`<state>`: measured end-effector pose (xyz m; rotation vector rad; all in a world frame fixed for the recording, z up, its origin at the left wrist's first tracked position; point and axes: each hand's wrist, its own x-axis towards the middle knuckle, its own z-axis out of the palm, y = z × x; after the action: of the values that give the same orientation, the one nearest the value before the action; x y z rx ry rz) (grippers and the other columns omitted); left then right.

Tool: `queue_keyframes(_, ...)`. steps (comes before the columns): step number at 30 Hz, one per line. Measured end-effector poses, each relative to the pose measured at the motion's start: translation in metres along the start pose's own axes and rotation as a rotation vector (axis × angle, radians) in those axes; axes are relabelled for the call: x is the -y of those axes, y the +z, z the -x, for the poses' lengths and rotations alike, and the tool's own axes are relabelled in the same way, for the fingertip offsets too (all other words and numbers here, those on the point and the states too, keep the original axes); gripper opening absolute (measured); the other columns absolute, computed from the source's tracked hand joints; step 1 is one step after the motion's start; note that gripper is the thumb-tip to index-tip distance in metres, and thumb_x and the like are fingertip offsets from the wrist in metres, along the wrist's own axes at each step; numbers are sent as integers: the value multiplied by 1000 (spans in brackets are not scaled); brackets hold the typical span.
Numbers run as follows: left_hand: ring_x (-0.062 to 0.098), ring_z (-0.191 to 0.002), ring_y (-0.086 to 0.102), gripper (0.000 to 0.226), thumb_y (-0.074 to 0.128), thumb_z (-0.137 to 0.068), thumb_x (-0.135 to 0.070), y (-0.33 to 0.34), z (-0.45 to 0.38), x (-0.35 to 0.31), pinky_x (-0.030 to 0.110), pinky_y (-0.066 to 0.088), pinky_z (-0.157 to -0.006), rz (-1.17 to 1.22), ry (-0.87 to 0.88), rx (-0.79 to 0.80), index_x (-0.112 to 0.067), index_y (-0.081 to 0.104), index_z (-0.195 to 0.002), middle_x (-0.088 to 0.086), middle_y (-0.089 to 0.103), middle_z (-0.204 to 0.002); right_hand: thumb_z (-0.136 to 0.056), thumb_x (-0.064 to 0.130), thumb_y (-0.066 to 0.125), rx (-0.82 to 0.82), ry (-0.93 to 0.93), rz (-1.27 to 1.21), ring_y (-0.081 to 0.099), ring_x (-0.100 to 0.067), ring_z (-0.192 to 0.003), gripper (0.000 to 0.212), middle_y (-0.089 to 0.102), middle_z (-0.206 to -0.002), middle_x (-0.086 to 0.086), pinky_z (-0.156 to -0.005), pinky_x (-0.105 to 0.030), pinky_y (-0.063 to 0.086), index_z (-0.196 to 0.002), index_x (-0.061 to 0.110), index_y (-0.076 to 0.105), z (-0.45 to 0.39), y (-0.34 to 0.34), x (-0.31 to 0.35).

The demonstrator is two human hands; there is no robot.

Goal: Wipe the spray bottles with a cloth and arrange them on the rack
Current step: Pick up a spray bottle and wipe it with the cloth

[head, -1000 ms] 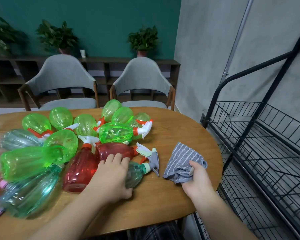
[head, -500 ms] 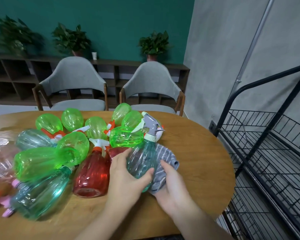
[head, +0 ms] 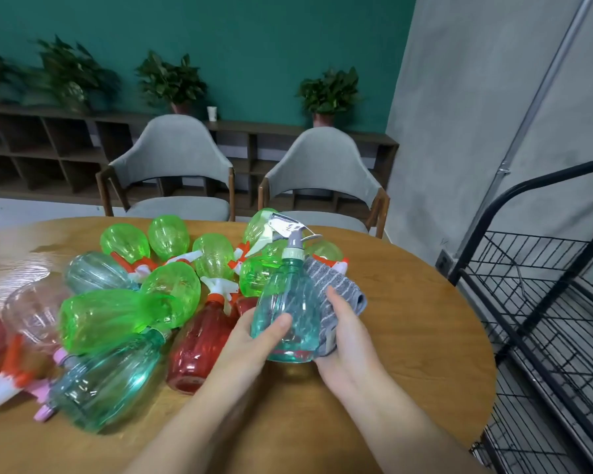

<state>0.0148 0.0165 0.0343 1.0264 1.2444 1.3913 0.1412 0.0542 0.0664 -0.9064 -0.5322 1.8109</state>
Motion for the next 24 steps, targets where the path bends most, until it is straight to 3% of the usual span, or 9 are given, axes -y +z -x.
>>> queue_keyframes(2,22,-105,69,89,81,-53,-57,-2,-1,-1,37,54,-93,97,-41,12,-15,54,-126,8,70,-118,-94,24,56,18,-16,57,70,-30,-94,26,73,-101,-14,-82,-42,55,-111,6,67,1,6,-1)
queue_keyframes(5,28,-104,70,74,78,-66,-42,-3,1,-5,42,58,-82,223,-100,82,-15,50,-129,10,70,-118,-94,20,58,-5,-49,127,70,-32,-93,25,73,-100,-14,-84,-43,55,-110,4,68,-2,10,1)
queue_keyframes(12,27,-100,69,76,79,-60,-37,-3,2,-3,38,60,-76,389,-116,231,-19,56,-130,11,69,-121,-92,24,61,-108,-367,479,71,-27,-87,18,75,-87,-5,-87,-47,54,-94,10,72,-3,10,4)
queue_keyframes(14,24,-96,70,82,88,-54,-40,0,1,-4,37,60,-71,424,-107,228,-22,57,-127,9,70,-117,-95,18,58,-74,-482,500,71,-17,-86,14,75,-84,1,-82,-35,56,-90,13,71,2,8,9)
queue_keyframes(17,29,-96,71,98,94,-43,-48,5,-2,-6,42,59,-70,520,-130,231,-20,55,-129,13,69,-119,-96,8,54,-27,-680,535,61,8,-63,15,67,-72,8,-58,-7,45,-84,12,63,13,10,19)
queue_keyframes(19,32,-98,70,96,92,-48,-45,6,-4,-7,44,58,-68,546,-125,218,-20,53,-132,14,69,-120,-94,8,53,6,-836,630,62,6,-73,12,67,-85,5,-67,-10,46,-92,13,63,13,13,24)
queue_keyframes(21,33,-99,70,89,90,-55,-41,9,-5,-7,46,58,-69,526,-99,221,-23,52,-133,14,68,-119,-82,10,49,64,-945,819,63,-7,-99,29,68,-105,3,-86,-25,48,-107,14,65,7,19,29)
queue_keyframes(23,32,-98,69,73,82,-68,-36,12,-6,-7,47,59,-72,505,-84,210,-27,51,-134,12,70,-116,-85,11,47,208,-932,1046,48,-11,-128,43,56,-131,11,-106,-31,38,-126,18,59,1,27,33)
queue_keyframes(24,31,-96,70,71,81,-70,-37,13,-6,-7,47,59,-72,492,-80,199,-29,50,-134,10,71,-112,-90,11,47,293,-886,1132,36,-7,-137,44,46,-137,21,-113,-27,29,-132,22,55,-2,29,33)
